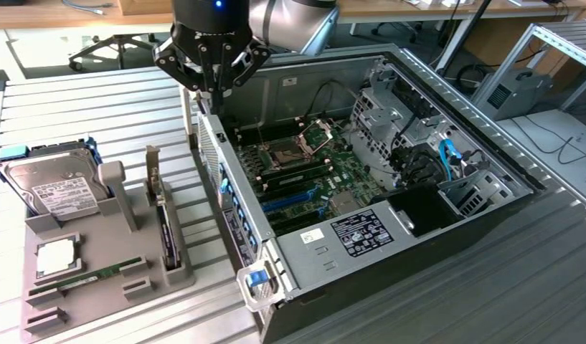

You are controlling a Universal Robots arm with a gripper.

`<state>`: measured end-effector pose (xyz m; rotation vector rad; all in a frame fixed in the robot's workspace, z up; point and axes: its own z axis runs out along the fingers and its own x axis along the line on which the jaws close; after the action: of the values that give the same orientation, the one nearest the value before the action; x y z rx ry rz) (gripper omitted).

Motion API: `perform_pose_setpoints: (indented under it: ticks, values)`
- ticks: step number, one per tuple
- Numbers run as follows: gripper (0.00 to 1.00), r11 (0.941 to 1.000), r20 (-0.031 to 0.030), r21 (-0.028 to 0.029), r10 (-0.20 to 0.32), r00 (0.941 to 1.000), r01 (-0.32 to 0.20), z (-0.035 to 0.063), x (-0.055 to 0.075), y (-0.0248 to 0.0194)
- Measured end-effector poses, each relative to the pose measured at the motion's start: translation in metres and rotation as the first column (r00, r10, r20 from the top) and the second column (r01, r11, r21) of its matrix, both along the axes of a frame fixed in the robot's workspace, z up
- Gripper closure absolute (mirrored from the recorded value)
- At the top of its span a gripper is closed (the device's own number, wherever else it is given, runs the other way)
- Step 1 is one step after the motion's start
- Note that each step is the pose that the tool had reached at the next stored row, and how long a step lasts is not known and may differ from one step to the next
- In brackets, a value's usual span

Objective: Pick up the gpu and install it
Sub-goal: 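Reach for the gpu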

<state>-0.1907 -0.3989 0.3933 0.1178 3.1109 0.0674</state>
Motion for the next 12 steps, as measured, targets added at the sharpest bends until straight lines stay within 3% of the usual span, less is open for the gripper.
perform_pose_setpoints:
  ticks: [12]
  values:
    - [0.89,1.0000,0.0000,0.0000,0.000,1.0000,0.000,0.0000,-0.0047,0.0000]
